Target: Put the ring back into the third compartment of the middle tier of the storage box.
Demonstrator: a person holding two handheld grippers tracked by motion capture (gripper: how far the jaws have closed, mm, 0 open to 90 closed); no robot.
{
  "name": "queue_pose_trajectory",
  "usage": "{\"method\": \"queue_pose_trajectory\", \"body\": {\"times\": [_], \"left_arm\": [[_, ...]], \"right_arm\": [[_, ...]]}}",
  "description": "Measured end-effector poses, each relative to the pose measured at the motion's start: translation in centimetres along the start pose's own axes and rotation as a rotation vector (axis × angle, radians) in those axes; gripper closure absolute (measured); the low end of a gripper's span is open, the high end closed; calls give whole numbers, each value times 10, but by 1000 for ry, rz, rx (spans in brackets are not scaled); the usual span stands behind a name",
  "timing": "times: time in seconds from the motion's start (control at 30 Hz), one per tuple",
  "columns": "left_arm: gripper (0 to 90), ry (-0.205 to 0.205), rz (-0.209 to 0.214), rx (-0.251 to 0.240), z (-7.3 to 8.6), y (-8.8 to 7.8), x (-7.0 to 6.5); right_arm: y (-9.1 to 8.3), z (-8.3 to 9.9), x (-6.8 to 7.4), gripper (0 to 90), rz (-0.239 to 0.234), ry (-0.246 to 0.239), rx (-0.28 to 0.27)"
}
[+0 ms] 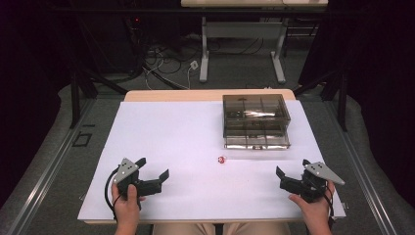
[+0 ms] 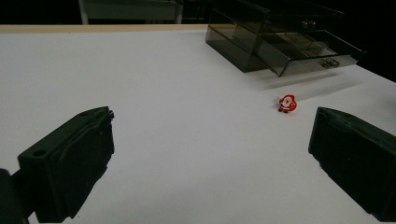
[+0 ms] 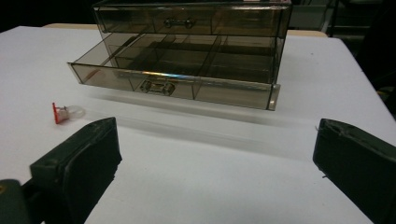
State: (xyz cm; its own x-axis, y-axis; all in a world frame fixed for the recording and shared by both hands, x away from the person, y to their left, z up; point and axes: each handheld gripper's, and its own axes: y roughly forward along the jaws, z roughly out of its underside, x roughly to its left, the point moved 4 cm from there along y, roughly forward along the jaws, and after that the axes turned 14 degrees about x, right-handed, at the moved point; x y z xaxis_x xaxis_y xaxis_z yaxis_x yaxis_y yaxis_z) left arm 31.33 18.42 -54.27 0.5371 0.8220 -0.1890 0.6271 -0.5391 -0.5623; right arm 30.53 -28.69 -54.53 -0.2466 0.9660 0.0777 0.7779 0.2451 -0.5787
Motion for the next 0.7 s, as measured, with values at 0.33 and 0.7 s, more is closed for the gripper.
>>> {"method": "queue_pose_trajectory", "body": {"times": [0.33, 0.7], "left_arm": [[4, 7, 0, 5, 0, 0, -1], [4, 9, -1, 1, 0, -2, -2]], "right_arm": [[4, -3, 13, 124, 13, -15, -15], [7, -11, 31, 224, -44, -78, 21]]}}
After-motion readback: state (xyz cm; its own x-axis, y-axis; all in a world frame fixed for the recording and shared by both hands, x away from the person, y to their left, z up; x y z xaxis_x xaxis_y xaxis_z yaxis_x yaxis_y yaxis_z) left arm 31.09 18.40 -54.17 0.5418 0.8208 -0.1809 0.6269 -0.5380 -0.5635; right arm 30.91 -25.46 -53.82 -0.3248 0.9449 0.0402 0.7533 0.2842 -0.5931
